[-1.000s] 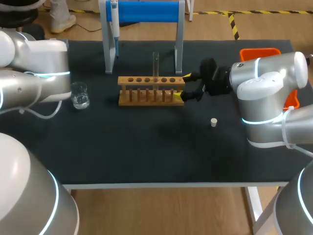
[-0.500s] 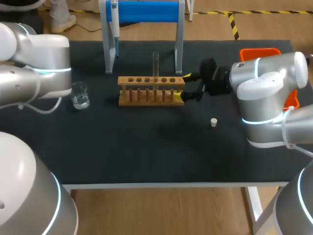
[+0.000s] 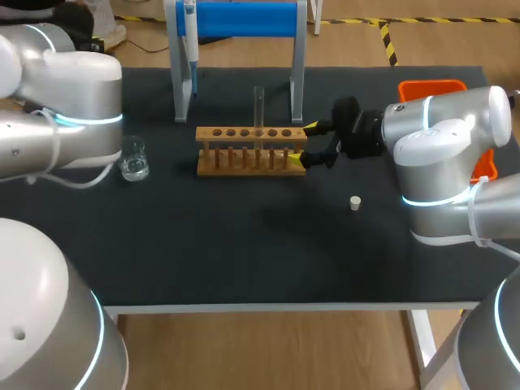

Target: Invert the test tube, pick up the pipette, mount the tip to pipette, aspirate from beaker and dispense into the tube, eject the tip, return the pipette, and cap with the stopper.

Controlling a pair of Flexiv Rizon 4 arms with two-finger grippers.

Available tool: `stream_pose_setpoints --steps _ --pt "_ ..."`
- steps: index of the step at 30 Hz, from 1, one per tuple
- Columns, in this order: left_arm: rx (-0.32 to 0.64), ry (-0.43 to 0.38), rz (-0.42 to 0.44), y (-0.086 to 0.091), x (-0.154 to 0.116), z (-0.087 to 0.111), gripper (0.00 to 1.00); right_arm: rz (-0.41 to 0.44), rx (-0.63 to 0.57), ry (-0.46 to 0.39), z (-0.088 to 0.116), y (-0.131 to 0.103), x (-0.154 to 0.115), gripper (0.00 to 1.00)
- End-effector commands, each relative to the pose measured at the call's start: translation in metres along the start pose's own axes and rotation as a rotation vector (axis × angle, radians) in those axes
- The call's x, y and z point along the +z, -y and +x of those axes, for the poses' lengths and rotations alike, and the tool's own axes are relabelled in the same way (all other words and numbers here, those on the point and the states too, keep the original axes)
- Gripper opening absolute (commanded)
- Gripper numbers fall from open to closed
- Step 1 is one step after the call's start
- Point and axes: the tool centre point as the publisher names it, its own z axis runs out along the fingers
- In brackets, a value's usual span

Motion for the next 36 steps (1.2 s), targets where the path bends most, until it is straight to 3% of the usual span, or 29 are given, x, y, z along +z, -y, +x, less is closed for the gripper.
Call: stream_pose_setpoints --steps 1,23,30,36 --pt "0.037 -0.138 0.001 0.0 -0.044 -0.004 0.0 0.0 0.0 0.0 0.0 0.0 -0.001 1.0" --pt "0.037 -0.138 0.001 0.0 -0.044 -0.004 0.0 0.0 0.0 0.0 0.0 0.0 -0.001 1.0" --pt "0.171 -0.336 -0.001 0.044 -0.086 0.062 0.0 0.0 0.0 0.0 0.0 0.0 -0.001 1.0" --pt "0.247 -0.486 -0.015 0.058 -0.116 0.128 0.0 0.0 0.0 0.0 0.0 0.0 -0.001 1.0"
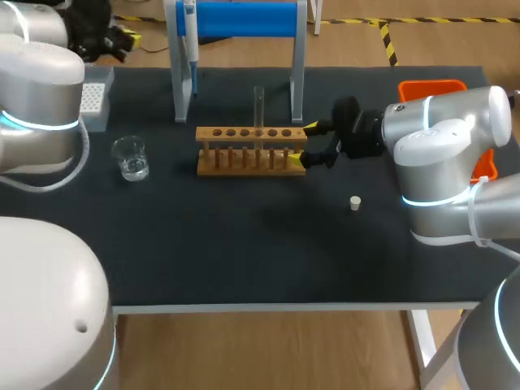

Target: Invert the test tube, pick up the pipette, mount the tip to pipette, aspirate from beaker and dispense into the tube, eject the tip, return the pipette, and cap with the stopper.

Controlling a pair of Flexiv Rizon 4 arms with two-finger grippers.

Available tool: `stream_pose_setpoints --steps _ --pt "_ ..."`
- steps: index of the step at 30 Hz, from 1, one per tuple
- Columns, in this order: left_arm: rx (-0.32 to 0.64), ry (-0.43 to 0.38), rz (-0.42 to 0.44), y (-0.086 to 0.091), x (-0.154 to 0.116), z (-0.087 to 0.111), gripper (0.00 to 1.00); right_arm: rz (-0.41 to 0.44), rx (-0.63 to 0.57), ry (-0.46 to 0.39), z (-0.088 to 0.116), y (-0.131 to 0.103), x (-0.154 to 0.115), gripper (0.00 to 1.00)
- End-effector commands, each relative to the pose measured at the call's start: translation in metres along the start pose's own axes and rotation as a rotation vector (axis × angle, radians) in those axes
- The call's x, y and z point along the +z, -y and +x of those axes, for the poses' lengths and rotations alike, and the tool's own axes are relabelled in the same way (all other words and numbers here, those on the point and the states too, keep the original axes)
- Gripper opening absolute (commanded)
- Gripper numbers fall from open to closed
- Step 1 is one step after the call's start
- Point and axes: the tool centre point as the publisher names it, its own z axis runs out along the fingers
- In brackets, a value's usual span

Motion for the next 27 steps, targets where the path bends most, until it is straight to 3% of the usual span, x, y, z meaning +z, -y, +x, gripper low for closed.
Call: stream_pose_setpoints --steps 1,9,27 --pt "0.021 -0.112 -0.083 0.018 -0.026 0.037 0.0 0.0 0.0 0.0 0.0 0.0 0.0 1.0" --pt "0.038 -0.339 -0.141 0.029 -0.017 0.114 0.0 0.0 0.0 0.0 0.0 0.0 0.0 1.0" --pt "0.038 -0.339 -0.141 0.029 -0.017 0.114 0.0 0.0 0.0 0.0 0.0 0.0 0.0 1.0"
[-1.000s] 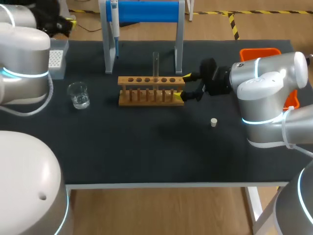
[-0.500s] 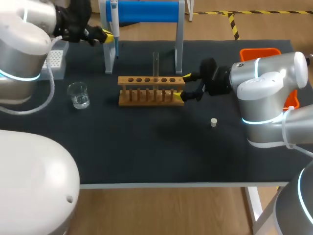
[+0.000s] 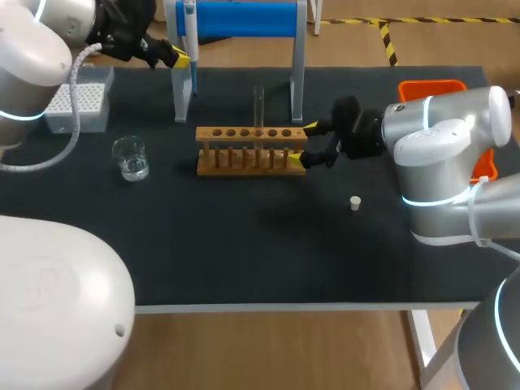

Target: Invert the test tube, pick up the pipette, mount the tip to pipette, aspirate from beaker and dispense into the tube, eject the tip, return the pipette, and cap with the stopper.

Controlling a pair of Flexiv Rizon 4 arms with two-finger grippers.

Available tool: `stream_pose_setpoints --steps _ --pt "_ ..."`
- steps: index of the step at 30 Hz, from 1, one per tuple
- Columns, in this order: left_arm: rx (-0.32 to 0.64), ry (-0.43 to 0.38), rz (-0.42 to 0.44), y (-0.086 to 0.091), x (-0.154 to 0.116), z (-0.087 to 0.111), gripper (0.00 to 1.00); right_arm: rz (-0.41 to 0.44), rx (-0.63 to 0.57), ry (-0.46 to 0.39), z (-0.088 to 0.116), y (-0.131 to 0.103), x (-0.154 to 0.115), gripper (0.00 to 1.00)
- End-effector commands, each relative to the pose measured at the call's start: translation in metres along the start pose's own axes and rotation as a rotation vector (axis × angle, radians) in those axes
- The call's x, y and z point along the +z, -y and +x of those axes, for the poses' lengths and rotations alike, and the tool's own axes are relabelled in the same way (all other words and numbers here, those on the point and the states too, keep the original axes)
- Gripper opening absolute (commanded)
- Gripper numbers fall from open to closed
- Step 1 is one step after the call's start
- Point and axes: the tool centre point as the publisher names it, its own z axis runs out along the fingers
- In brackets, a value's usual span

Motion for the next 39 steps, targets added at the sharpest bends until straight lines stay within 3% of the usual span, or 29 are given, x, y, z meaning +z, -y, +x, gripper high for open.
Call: stream_pose_setpoints --steps 1,6,13,20,29,39 --pt "0.001 -0.004 0.002 -0.001 -0.001 0.0 0.0 0.0 0.0 0.0 0.0 0.0 0.0 1.0" --pt "0.05 -0.064 -0.004 0.013 0.01 0.012 0.0 0.0 0.0 0.0 0.0 0.0 0.0 1.0" --pt "0.1 -0.155 0.003 0.036 0.033 0.066 0.0 0.0 0.0 0.0 0.0 0.0 0.0 1.0" --pt "0.122 -0.188 -0.003 0.049 0.055 0.111 0.0 0.0 0.0 0.0 0.0 0.0 0.0 1.0" --pt "0.121 -0.172 0.025 0.038 0.07 0.13 0.0 0.0 0.0 0.0 0.0 0.0 0.0 1.0" --pt "0.162 -0.261 0.024 0.032 0.077 0.14 0.0 0.0 0.0 0.0 0.0 0.0 0.0 1.0"
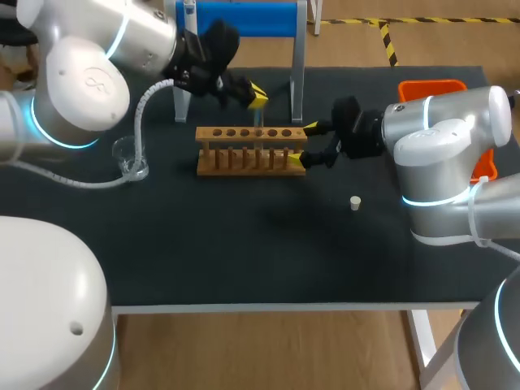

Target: Invert the test tube, pick up the pipette, mount the tip to pipette, aspirate from beaker and dispense into the tube, eject the tip, return the pipette, and cap with the stopper.

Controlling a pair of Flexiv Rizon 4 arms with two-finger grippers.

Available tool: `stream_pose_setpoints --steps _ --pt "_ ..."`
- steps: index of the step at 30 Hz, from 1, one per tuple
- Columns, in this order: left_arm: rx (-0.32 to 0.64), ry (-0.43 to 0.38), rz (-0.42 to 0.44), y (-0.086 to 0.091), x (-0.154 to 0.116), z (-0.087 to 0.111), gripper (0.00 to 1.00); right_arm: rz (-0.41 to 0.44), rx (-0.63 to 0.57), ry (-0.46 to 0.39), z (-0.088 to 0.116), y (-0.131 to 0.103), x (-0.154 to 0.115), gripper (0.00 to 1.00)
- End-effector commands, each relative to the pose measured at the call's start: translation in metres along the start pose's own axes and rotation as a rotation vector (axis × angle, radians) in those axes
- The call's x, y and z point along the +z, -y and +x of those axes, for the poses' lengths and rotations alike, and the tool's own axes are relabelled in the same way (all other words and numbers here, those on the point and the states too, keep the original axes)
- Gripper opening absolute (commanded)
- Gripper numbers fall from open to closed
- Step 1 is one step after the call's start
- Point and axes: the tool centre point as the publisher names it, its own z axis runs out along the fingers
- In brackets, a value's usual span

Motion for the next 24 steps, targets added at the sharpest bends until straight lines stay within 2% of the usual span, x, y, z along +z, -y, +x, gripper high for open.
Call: stream_pose_setpoints --steps 1,7,24 --pt "-0.008 -0.031 0.004 -0.0039 0.0005 -0.002 0.0 0.0 0.0 0.0 0.0002 0.0002 -0.0005 1.0" --pt "-0.033 -0.048 -0.004 -0.0098 0.0007 0.0006 0.0 0.0 0.0 0.0 0.0002 0.0002 -0.0005 1.0" --pt "-0.022 -0.079 -0.007 -0.0085 0.0051 0.0033 0.0 0.0 0.0 0.0 0.0002 0.0002 -0.0005 1.0"
